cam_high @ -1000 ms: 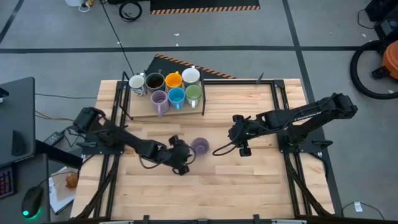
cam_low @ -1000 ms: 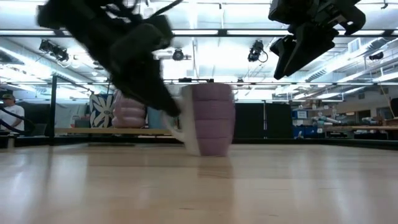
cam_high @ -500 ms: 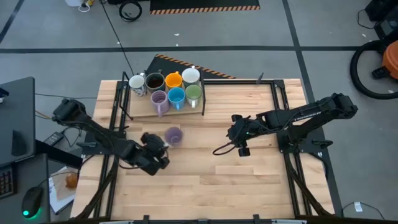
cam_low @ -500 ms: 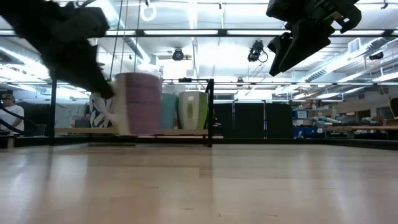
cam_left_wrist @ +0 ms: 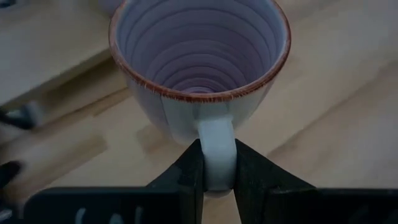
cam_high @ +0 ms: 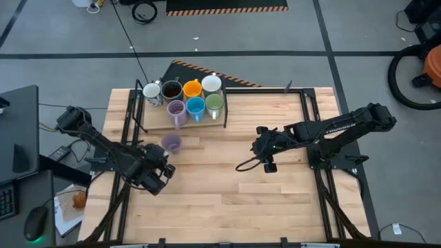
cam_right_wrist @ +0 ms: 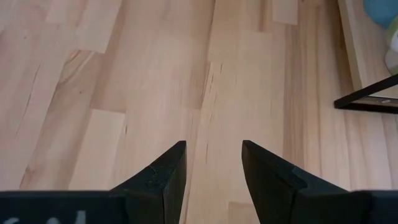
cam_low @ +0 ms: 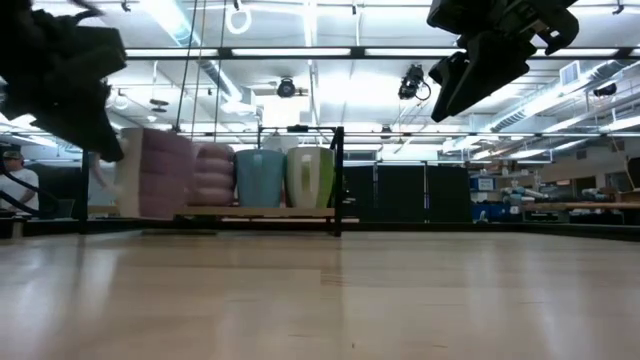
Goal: Place coffee mugs
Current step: Put the purple patterned mug on the shelf, then return to Home Position
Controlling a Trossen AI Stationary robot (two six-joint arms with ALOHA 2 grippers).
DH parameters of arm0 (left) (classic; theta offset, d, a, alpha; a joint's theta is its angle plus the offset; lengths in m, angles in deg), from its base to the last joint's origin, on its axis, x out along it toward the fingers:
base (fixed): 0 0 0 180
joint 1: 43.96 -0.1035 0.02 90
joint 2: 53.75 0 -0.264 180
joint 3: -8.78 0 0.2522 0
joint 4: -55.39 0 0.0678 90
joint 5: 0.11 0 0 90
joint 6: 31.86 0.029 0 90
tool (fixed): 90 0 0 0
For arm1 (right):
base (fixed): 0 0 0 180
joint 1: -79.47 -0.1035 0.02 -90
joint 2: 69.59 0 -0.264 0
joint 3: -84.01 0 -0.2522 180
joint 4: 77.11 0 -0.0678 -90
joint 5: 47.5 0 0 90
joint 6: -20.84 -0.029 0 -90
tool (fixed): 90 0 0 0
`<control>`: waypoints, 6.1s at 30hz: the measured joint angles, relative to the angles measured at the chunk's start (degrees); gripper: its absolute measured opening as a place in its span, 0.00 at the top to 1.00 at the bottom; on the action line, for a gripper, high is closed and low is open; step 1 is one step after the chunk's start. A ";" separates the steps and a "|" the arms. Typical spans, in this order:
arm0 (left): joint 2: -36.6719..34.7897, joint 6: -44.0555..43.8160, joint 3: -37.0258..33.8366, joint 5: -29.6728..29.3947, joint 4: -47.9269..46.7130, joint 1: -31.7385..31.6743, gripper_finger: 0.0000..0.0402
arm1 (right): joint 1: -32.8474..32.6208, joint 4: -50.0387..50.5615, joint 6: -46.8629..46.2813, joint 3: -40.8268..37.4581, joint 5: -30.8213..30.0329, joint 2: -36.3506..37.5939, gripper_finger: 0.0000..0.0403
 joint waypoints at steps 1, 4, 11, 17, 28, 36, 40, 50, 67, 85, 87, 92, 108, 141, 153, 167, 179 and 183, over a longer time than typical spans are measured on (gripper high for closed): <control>0.00 -1.49 0.00 0.26 -1.68 0.03 0.84 | 0.00 0.04 -0.02 0.00 0.00 0.00 0.60; 0.00 -6.44 0.00 0.59 -5.53 0.01 0.84 | 0.00 0.07 0.00 0.00 0.00 0.00 0.60; 0.00 -15.37 0.58 -0.04 -15.65 -0.18 0.84 | 0.00 -0.02 0.02 0.00 0.00 0.00 0.60; 0.00 -18.98 1.49 -3.09 -22.99 -2.50 0.84 | 0.00 0.00 0.12 0.00 0.01 0.00 0.60; -0.38 -16.72 1.46 -7.15 -25.31 -11.13 0.84 | 0.00 -0.22 0.92 0.00 1.35 0.00 0.60; -2.05 -8.86 0.93 -8.97 -21.91 -18.03 0.84 | -0.02 -0.52 2.16 0.00 2.18 0.00 0.60; -5.69 -2.43 -0.76 -9.47 -16.46 -20.92 0.84 | -0.04 -0.64 2.19 0.00 3.06 0.00 0.60; -15.19 4.48 -5.90 -10.55 -10.08 -25.86 0.84 | -0.07 -1.09 2.78 0.00 3.46 -0.01 0.60; -17.66 21.17 -11.81 -6.70 7.09 -37.21 0.84 | -0.07 -1.34 2.56 0.00 3.60 0.00 0.60; -17.97 27.84 -11.48 -6.98 8.97 -38.87 0.65 | -0.09 -1.29 1.46 0.00 4.72 0.00 0.60; -17.97 29.37 -10.46 -7.65 9.00 -38.87 0.61 | -0.09 -1.19 1.46 0.00 4.58 0.00 0.60; -17.97 33.14 -6.38 -7.28 6.05 -38.81 0.56 | -0.07 1.11 0.45 0.00 0.94 2.34 0.60; -17.97 51.34 2.03 -0.96 14.83 -29.01 0.57 | -0.11 1.27 -4.79 -3.87 -4.59 14.11 0.60; -35.34 102.83 -2.97 42.73 43.16 -36.88 0.71 | 12.00 -16.40 -8.50 -27.88 -8.67 58.95 0.61; -51.26 95.30 -17.71 43.23 51.16 -33.00 0.80 | 12.26 -18.07 -12.09 -32.33 -10.07 66.40 0.61; -73.45 91.33 -29.57 46.33 50.66 -29.38 0.89 | 12.24 -23.59 -19.46 -38.11 -13.72 71.82 0.61; -72.94 86.63 -32.94 48.01 53.52 -27.92 0.90 | 12.24 -27.10 -29.74 -38.80 -11.78 71.60 0.61; -72.96 86.87 -32.94 47.76 53.60 -27.92 0.90 | 12.24 -27.15 -29.14 -38.80 -11.69 71.58 0.61</control>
